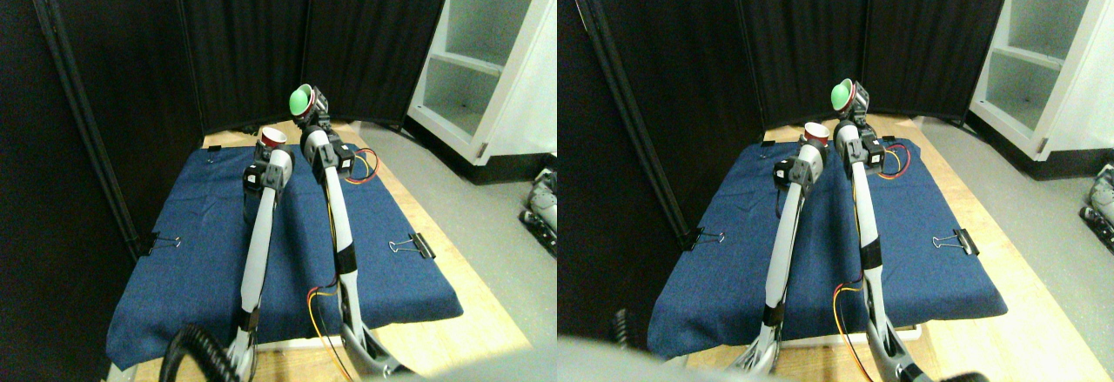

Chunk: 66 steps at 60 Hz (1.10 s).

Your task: Pour (bimanual)

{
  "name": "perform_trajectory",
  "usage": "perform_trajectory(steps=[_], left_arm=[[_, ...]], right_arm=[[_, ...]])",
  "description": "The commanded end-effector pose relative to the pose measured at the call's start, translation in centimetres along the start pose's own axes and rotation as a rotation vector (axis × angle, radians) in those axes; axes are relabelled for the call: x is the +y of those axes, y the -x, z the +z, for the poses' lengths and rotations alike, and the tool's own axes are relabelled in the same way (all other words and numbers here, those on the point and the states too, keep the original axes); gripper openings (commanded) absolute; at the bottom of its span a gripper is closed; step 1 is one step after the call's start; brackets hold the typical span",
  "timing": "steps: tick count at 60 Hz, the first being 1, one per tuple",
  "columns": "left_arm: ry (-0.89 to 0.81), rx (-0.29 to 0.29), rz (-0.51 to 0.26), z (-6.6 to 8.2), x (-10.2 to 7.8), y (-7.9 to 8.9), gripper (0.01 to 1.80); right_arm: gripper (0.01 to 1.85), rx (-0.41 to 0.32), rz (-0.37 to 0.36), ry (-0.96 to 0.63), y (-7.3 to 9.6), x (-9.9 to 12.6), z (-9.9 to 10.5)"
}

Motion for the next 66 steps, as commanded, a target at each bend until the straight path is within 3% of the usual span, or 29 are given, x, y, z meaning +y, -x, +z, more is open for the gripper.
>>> perform_trajectory(steps=[1, 49, 66], left_arm=[[0.010, -0.011, -0.039, 0.15, -0.68, 0.20, 0.33], [0.013, 0.012, -0.045, -0.43, -1.34, -0.36, 0.33], [0.015, 0.012, -0.040, -0.56, -1.36, -0.43, 0.33]], right_arm=[[0.33, -0.006, 0.037, 0.020, -0.17, 0.80, 0.01], [0.33, 0.002, 0.037, 0.164, -0.06, 1.28, -0.52], [0.33, -0.003, 0.054, 0.299, 0.07, 1.33, -0.46]])
